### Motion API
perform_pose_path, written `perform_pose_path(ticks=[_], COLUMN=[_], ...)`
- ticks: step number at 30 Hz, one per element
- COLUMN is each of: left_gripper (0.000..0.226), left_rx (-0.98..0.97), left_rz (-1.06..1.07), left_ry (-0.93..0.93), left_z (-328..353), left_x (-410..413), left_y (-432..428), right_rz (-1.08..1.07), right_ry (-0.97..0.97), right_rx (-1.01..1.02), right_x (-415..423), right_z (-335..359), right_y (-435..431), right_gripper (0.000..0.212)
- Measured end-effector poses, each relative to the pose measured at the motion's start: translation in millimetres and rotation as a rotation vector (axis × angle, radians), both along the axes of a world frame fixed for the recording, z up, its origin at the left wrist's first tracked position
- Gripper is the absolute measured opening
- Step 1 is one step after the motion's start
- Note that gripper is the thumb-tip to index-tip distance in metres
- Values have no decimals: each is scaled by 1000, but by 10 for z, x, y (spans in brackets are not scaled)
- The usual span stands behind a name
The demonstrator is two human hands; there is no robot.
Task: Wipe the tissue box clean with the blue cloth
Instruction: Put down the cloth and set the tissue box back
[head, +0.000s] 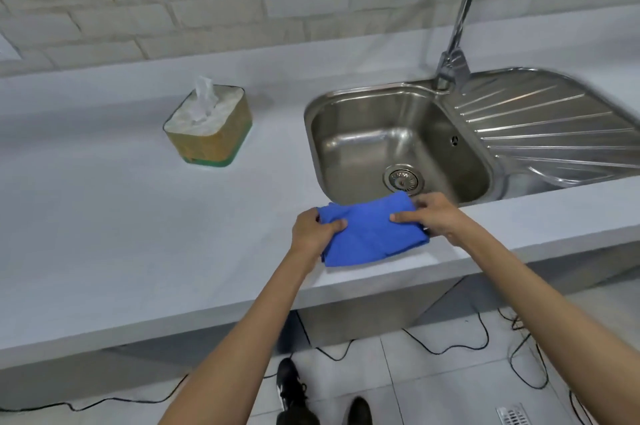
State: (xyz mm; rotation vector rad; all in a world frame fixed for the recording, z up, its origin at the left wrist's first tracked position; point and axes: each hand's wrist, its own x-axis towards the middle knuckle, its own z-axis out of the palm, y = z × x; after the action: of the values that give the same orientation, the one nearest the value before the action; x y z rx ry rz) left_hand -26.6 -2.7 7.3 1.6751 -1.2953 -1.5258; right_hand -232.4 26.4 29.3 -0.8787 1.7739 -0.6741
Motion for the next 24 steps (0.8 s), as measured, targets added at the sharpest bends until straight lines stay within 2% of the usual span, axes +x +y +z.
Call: perform_pose_path(ticks=[2,5,7,10,12,15,18,20,24], left_gripper=[25,28,39,59,63,63,59,55,50], left_rx=[-70,-186,-244,-302,-303,-288,-281,-253,-136], left_rz=[-36,-69,-74,-75,-82,-56,18,85,296], left_ry=[-125,-295,-381,-512,-546,-492,-334,-228,5], left_z=[-66,-158,-212,-247,-250,-216,-102,10,228], left_x=[-98,-177,-195,-187,-174,-146,-112,-73,108], left_y=[61,117,143,155,140,79,-38,-145,-407], right_rz=[-17,7,28,50,56,32,6,-1,42], right_ry=[85,260,366,402,391,379,363,285,190], right_rx=[26,-1,-33,-50,-44,-100,-223,-298,-393], right_x=[-106,-212,-254,-291,-291,-257,-145,-8,352], right_z=[-124,-265,-317,-329,-313,-266,-141,-36,142], right_y=[117,210,220,200,175,73,-139,-340,-818], right_gripper=[39,30,33,50,51,49,37,31,31])
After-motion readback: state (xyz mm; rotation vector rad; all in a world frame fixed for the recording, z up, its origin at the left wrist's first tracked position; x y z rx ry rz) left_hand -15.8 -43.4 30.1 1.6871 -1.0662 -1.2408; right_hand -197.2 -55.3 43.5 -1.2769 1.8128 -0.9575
